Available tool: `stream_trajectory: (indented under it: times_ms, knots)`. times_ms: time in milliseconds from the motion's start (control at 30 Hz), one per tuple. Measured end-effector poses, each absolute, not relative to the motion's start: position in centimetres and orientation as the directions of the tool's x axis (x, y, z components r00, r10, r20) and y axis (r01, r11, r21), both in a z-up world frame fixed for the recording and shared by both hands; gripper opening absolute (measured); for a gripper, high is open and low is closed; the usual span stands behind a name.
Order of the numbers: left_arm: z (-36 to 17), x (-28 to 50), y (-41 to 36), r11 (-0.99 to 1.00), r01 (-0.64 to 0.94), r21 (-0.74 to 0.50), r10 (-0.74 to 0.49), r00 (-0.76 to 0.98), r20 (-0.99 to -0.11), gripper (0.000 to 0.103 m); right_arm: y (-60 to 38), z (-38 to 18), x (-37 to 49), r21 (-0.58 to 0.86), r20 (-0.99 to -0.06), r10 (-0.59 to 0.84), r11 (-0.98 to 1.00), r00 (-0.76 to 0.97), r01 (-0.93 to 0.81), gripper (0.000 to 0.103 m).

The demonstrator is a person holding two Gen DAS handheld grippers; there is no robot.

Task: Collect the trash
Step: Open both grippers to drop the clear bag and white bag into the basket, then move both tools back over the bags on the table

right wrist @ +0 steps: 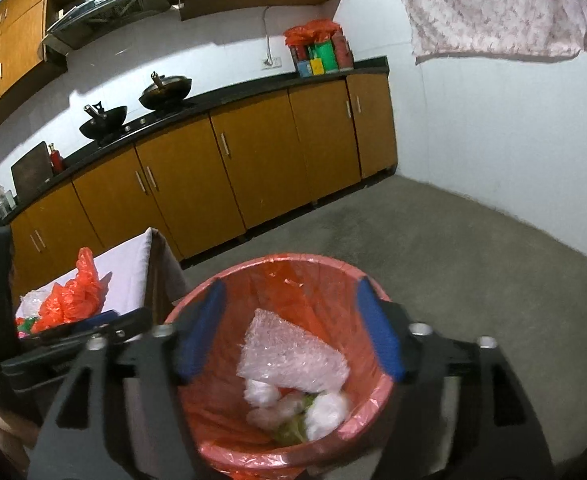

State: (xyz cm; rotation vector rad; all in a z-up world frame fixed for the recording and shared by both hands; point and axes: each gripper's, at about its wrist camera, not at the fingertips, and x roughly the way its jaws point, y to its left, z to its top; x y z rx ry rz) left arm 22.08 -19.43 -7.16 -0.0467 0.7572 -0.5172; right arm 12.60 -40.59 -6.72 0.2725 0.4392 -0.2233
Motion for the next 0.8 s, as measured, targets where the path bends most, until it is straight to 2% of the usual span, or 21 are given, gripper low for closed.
stream_trajectory:
  times_ms: [67, 267, 533, 733, 800]
  knots:
    - [-7.2, 21.9, -18.8, 0.882, 0.417, -0.219, -0.452, 0.619, -0.642, 0.079, -40.3, -6.5, 12.4, 0.194, -0.435, -0.178, 0.939, 0.883, 0.285, 0.09]
    - [-7.1, 21.3, -16.3, 0.908, 0.368, -0.199, -0.405, 0.653, -0.641, 0.083, -39.4, -6.3, 12.3, 0.183, -0.432, -0.184, 0.941, 0.883, 0.285, 0.097]
    - [-6.7, 19.9, -10.7, 0.948, 0.257, -0.187, -0.317, 0.715, -0.624, 0.087, -36.5, -6.2, 12.8, 0.151, -0.448, -0.14, 0.962, 0.883, 0.229, 0.098]
    - [-6.3, 18.5, -5.0, 0.983, 0.124, -0.137, -0.182, 0.777, -0.603, 0.088, -33.2, -6.2, 13.4, 0.144, -0.465, -0.056, 0.98, 0.883, 0.138, 0.098]
    - [-6.3, 17.9, -2.7, 0.992, 0.06, -0.115, -0.117, 0.797, -0.592, 0.092, -31.8, -6.2, 13.6, 0.131, -0.471, -0.031, 0.986, 0.882, 0.104, 0.098]
